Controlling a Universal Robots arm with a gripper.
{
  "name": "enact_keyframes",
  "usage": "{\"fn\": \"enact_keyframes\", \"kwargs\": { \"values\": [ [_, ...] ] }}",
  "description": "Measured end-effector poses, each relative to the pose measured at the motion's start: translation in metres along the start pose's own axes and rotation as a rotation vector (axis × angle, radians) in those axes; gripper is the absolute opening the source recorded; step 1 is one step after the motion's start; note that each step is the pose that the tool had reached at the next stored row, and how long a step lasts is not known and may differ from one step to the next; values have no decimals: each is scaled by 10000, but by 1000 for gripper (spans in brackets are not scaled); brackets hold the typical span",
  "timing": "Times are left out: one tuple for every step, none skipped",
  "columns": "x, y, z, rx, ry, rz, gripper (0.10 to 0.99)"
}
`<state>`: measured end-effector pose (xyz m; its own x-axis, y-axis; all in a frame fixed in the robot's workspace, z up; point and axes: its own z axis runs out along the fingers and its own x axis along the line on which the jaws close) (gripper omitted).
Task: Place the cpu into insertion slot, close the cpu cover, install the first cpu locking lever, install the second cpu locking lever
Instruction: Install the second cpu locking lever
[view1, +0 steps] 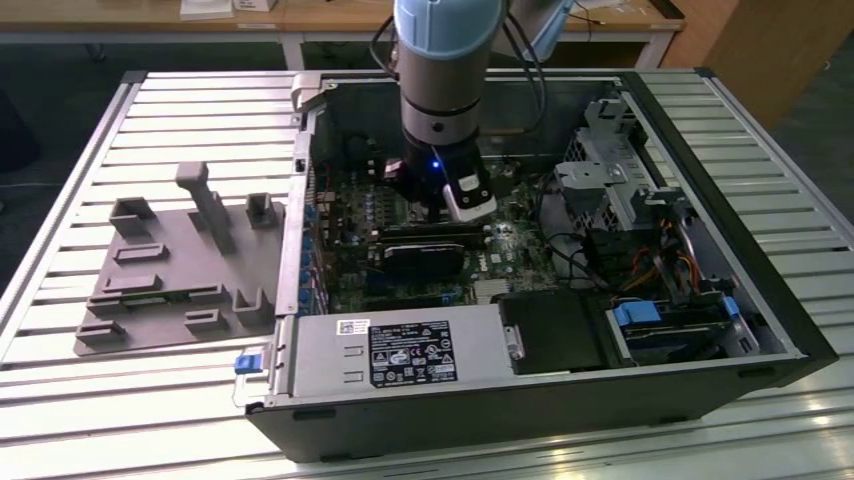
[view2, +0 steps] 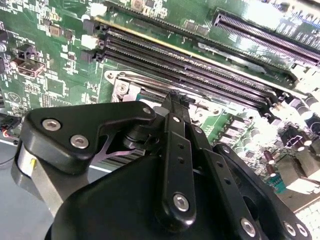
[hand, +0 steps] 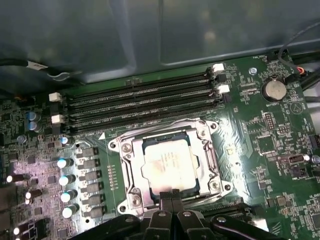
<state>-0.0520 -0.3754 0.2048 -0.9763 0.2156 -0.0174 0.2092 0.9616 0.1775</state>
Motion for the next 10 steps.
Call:
{"fn": "enact_keyframes", "kwargs": {
  "values": [
    [3, 22, 4, 80, -15, -5, 102],
    [7, 44, 8, 159, -30, -9, 102],
    [11, 66, 12, 225, -44, -13, 102],
    [14, 89, 16, 279, -55, -16, 102],
    [18, 113, 21, 326, -65, -18, 102],
    [21, 135, 24, 361, -72, -20, 102],
    [24, 156, 28, 391, -78, -21, 102],
    [26, 177, 32, 414, -83, -23, 102],
    [27, 197, 35, 435, -88, -24, 102],
    [29, 217, 39, 455, -91, -25, 102]
  ]
}}
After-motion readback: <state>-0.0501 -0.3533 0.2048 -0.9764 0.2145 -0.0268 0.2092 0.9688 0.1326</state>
